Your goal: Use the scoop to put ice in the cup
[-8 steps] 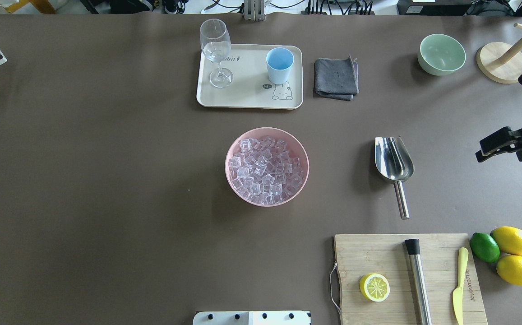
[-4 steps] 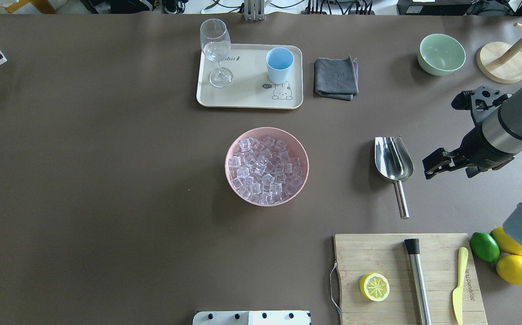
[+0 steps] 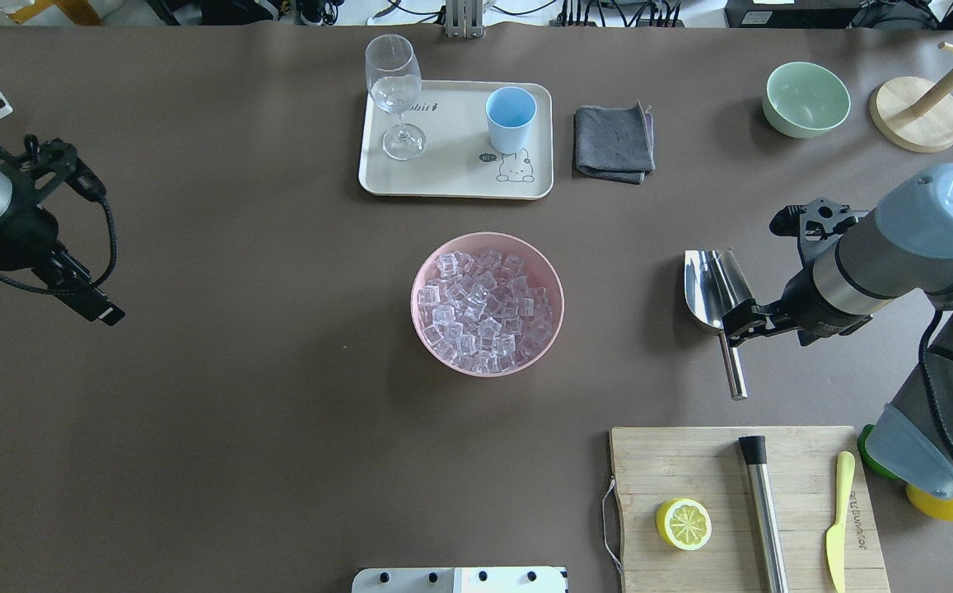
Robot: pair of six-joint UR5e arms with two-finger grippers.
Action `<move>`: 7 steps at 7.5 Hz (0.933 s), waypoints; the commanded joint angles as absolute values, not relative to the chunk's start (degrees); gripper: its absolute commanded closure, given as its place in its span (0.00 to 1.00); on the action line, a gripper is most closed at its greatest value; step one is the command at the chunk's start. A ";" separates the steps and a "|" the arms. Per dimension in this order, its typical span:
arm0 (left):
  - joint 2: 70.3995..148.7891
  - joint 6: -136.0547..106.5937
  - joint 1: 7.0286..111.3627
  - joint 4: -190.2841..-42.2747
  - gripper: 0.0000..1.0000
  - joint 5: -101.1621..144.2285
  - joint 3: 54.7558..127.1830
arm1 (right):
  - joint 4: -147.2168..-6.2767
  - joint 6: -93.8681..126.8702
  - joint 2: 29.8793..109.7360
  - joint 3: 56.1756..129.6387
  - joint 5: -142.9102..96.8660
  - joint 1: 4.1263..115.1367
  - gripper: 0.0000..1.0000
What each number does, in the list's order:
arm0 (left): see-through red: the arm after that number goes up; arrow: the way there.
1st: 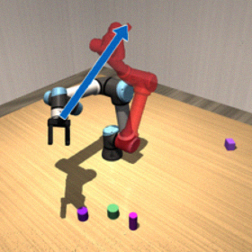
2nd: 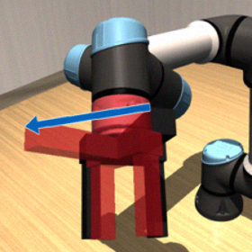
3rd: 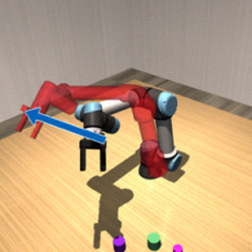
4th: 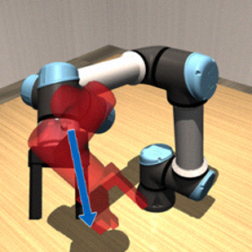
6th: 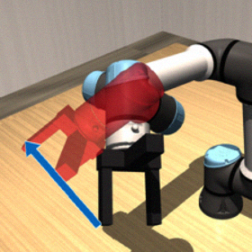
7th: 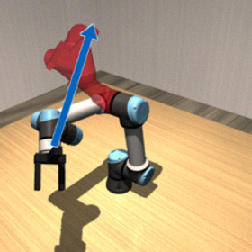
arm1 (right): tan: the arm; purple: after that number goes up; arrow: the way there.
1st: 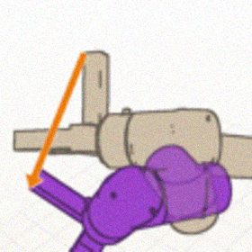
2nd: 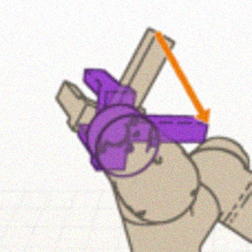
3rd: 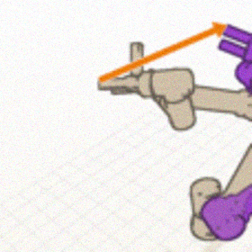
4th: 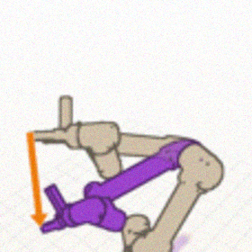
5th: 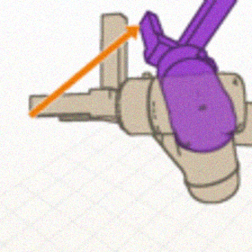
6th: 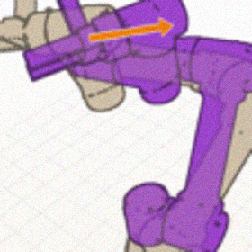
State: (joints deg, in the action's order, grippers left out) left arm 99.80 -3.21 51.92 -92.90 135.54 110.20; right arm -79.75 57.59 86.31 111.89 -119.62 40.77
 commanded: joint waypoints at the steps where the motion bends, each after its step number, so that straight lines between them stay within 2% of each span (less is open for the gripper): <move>1: 103.70 -4.66 43.18 -99.29 0.02 127.72 110.92 | -77.61 60.64 86.22 109.69 -117.78 36.66 0.00; 5: 103.97 -4.13 33.78 -114.14 0.02 115.89 110.13 | -77.61 61.34 86.22 109.07 -117.42 35.60 0.01; 7: 104.68 -3.96 32.79 -117.66 0.02 114.87 108.21 | -77.61 61.78 86.22 109.07 -117.33 35.42 0.02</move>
State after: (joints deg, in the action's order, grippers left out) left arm 104.20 -4.08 34.22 -113.50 116.69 109.91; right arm -77.61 61.24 86.25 109.11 -117.38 35.59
